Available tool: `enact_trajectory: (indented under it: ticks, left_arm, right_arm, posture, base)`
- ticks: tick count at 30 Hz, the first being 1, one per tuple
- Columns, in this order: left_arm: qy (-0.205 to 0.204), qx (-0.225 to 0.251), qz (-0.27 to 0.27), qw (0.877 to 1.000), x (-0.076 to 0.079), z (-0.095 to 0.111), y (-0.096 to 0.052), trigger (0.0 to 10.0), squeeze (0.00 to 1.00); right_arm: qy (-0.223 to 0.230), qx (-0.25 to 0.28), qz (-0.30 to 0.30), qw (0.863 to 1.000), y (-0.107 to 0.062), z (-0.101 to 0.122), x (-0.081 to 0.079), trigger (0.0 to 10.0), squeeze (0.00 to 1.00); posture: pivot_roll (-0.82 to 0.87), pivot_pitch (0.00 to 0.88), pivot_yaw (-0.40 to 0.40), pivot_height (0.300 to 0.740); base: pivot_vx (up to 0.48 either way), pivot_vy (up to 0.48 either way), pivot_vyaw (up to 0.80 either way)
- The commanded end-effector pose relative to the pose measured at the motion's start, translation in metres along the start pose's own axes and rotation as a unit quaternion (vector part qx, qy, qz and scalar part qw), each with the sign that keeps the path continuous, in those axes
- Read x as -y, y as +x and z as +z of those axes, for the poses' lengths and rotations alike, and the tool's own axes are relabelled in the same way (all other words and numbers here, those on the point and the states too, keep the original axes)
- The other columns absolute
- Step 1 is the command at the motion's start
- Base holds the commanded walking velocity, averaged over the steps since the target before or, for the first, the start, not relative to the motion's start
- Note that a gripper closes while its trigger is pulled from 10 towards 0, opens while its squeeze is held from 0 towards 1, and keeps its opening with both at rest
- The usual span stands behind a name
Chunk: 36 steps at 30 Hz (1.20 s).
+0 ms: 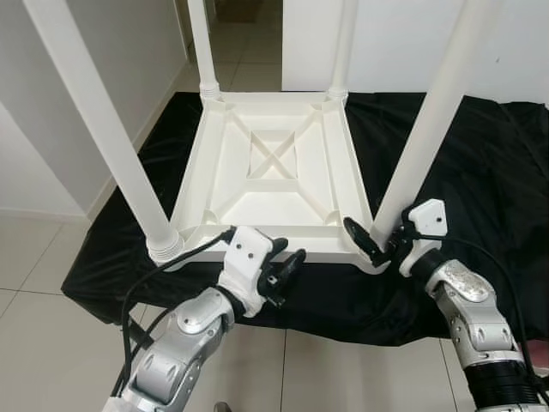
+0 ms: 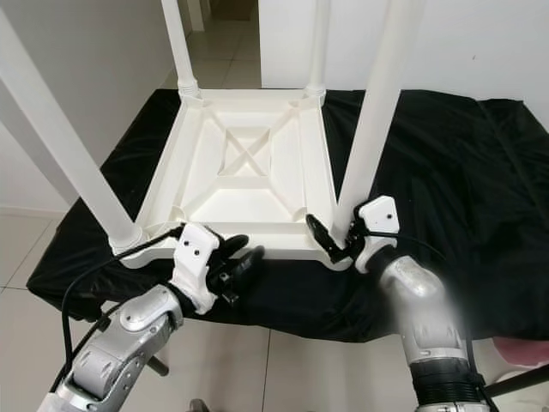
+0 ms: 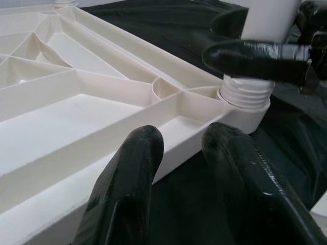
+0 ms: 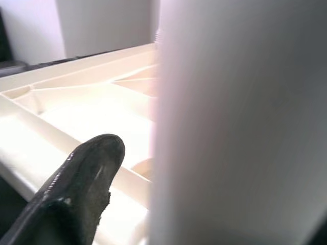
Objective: Building children table
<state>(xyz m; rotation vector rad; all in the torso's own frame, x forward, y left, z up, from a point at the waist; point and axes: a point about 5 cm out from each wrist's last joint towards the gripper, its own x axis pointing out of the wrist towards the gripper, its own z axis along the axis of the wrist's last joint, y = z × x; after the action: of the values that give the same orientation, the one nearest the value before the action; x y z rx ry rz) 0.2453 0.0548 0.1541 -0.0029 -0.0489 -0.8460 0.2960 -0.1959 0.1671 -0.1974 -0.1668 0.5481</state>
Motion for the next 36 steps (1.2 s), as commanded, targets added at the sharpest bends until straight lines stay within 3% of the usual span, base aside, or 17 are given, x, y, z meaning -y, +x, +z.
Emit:
enact_trajectory:
  ticks: [1, 2, 3, 6, 7, 9, 15, 16, 17, 18, 24, 26, 31, 33, 34, 35, 36]
  left_arm:
    - [0.005, -0.014, -0.066, 0.998, 0.008, -0.006, -0.001, 10.0, 0.00]
    - [0.005, -0.014, -0.066, 0.998, 0.008, -0.006, -0.001, 10.0, 0.00]
    - [0.004, -0.015, -0.072, 0.997, 0.009, -0.006, 0.000, 10.0, 0.00]
    - [0.001, -0.014, -0.084, 0.996, 0.011, -0.006, -0.001, 10.0, 0.00]
    - [0.000, -0.013, -0.092, 0.996, 0.012, -0.007, -0.001, 10.0, 1.00]
    - [-0.020, -0.016, -0.110, 0.994, 0.014, -0.009, -0.003, 10.0, 1.00]
    - [-0.017, -0.022, -0.127, 0.992, 0.017, -0.009, -0.003, 10.0, 1.00]
    - [-0.006, -0.026, -0.123, 0.992, 0.016, -0.009, -0.003, 10.0, 0.98]
    - [-0.006, -0.026, -0.123, 0.992, 0.016, -0.009, -0.003, 10.0, 0.98]
    - [0.006, -0.028, -0.109, 0.994, 0.010, -0.008, -0.002, 10.0, 0.00]
    - [0.015, -0.028, -0.089, 0.995, 0.004, -0.008, -0.003, 10.0, 0.00]
    - [0.013, -0.032, -0.076, 0.996, -0.001, -0.009, -0.003, 10.0, 0.00]
    - [0.010, -0.035, -0.072, 0.997, -0.003, -0.010, -0.003, 10.0, 0.00]
    - [0.009, -0.033, -0.070, 0.997, -0.001, -0.011, -0.001, 10.0, 0.00]
    - [0.009, -0.033, -0.070, 0.997, -0.001, -0.011, -0.001, 10.0, 0.00]
    - [0.009, -0.032, -0.070, 0.997, 0.000, -0.011, 0.000, 10.0, 0.00]
    - [0.009, -0.032, -0.070, 0.997, 0.000, -0.011, 0.000, 10.0, 0.00]
  right_arm:
    - [-0.003, -0.001, 0.020, 1.000, 0.002, 0.002, -0.002, 3.8, 0.00]
    - [-0.003, -0.001, 0.020, 1.000, 0.002, 0.002, -0.002, 3.8, 0.00]
    - [-0.004, -0.001, 0.022, 1.000, 0.002, 0.002, 0.000, 0.0, 0.00]
    - [-0.004, -0.001, 0.023, 1.000, 0.003, 0.000, 0.002, 0.0, 0.00]
    - [-0.003, -0.001, 0.025, 1.000, 0.003, -0.001, 0.003, 0.0, 0.00]
    - [0.001, -0.005, 0.019, 1.000, 0.000, -0.004, 0.004, 0.0, 0.00]
    - [0.013, -0.007, -0.001, 1.000, -0.005, -0.006, 0.001, 0.0, 0.00]
    - [0.023, -0.006, -0.014, 1.000, -0.007, -0.007, -0.001, 4.9, 0.00]
    - [0.023, -0.006, -0.014, 1.000, -0.007, -0.007, -0.001, 4.9, 0.00]
    - [0.058, 0.000, -0.055, 0.997, -0.010, -0.006, -0.007, 10.0, 0.00]
    - [0.067, -0.008, -0.113, 0.991, -0.014, -0.004, -0.015, 10.0, 0.00]
    - [0.071, -0.022, -0.180, 0.981, -0.017, -0.006, -0.016, 10.0, 0.00]
    - [0.062, -0.036, -0.232, 0.970, -0.019, -0.008, -0.019, 10.0, 0.00]
    - [0.075, -0.070, -0.340, 0.935, -0.019, -0.015, -0.033, 10.0, 0.00]
    - [0.075, -0.070, -0.340, 0.935, -0.019, -0.015, -0.033, 10.0, 0.00]
    - [0.073, -0.075, -0.377, 0.920, -0.019, -0.014, -0.038, 10.0, 0.00]
    - [0.073, -0.075, -0.377, 0.920, -0.019, -0.014, -0.038, 10.0, 0.00]
  posture:
    - [-0.05, 0.020, 0.051, 0.740]
    - [-0.05, 0.020, 0.051, 0.740]
    - [-0.05, 0.020, 0.048, 0.740]
    - [-0.05, 0.016, 0.046, 0.740]
    - [-0.05, 0.016, 0.046, 0.740]
    - [-0.06, 0.004, 0.046, 0.740]
    - [-0.06, 0.000, 0.048, 0.740]
    - [-0.06, 0.000, 0.051, 0.740]
    - [-0.06, 0.000, 0.051, 0.740]
    - [-0.06, 0.000, 0.056, 0.740]
    - [-0.07, 0.000, 0.055, 0.740]
    - [-0.09, 0.000, 0.054, 0.740]
    - [-0.09, 0.000, 0.057, 0.740]
    - [-0.10, 0.000, 0.052, 0.740]
    - [-0.10, 0.000, 0.052, 0.740]
    - [-0.10, 0.000, 0.052, 0.740]
    - [-0.10, 0.000, 0.052, 0.740]
  base:
    - [0.000, 0.000, 0.00]
    - [0.000, 0.000, 0.00]
    - [0.000, 0.000, 0.00]
    - [0.000, 0.000, 0.00]
    - [0.000, 0.000, 0.00]
    - [0.000, 0.000, 0.00]
    - [0.000, 0.000, 0.00]
    - [0.000, 0.000, 0.00]
    - [0.000, 0.000, 0.00]
    - [0.000, 0.000, 0.00]
    - [0.000, 0.000, 0.00]
    - [0.000, 0.000, 0.00]
    - [0.000, 0.000, 0.00]
    - [0.000, 0.000, 0.00]
    - [0.000, 0.000, 0.00]
    - [0.000, 0.000, 0.00]
    - [0.000, 0.000, 0.00]
